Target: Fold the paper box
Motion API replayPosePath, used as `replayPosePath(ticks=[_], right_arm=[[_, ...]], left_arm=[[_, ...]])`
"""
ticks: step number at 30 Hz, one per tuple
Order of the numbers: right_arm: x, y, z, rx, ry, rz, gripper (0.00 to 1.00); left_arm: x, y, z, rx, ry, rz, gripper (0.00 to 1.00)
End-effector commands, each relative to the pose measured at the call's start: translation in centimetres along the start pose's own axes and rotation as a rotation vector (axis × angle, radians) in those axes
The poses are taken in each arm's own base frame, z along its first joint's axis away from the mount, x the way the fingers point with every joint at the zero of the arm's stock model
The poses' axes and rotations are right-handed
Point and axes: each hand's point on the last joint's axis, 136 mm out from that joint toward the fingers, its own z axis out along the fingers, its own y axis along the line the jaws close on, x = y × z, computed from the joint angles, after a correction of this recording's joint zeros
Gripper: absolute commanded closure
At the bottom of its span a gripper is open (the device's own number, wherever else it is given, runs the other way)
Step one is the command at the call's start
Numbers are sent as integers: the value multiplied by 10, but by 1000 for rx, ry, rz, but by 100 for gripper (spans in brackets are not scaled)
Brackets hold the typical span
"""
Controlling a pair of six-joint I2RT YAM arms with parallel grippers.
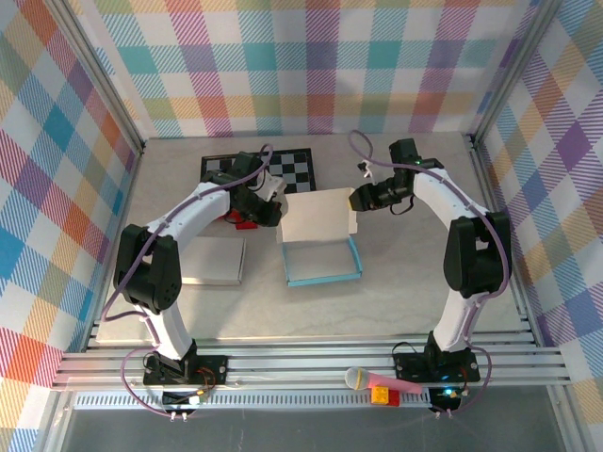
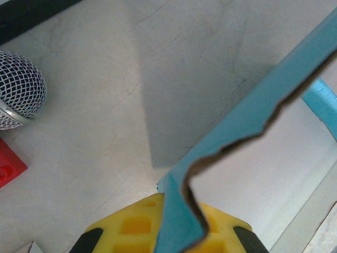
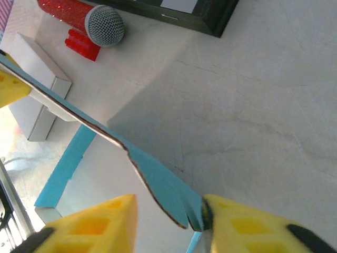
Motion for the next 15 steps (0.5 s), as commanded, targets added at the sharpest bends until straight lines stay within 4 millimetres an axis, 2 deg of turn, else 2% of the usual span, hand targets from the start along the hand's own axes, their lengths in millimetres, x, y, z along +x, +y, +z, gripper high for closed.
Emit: replayPosePath(ticks=[1, 6, 11, 15], right_arm=[[-4, 8, -3, 18, 6, -39, 70], [0, 2, 1, 92, 35, -30, 86], [-4, 3, 2, 172, 25, -32, 100], [-18, 2, -4, 304, -21, 23, 100]], left_arm=[[-4, -1, -3, 1, 4, -3, 98], [-7, 4, -3, -32, -6, -36, 98], [-10, 12, -2, -81, -29, -115, 98], [-19, 18, -3, -146, -72, -196, 99]])
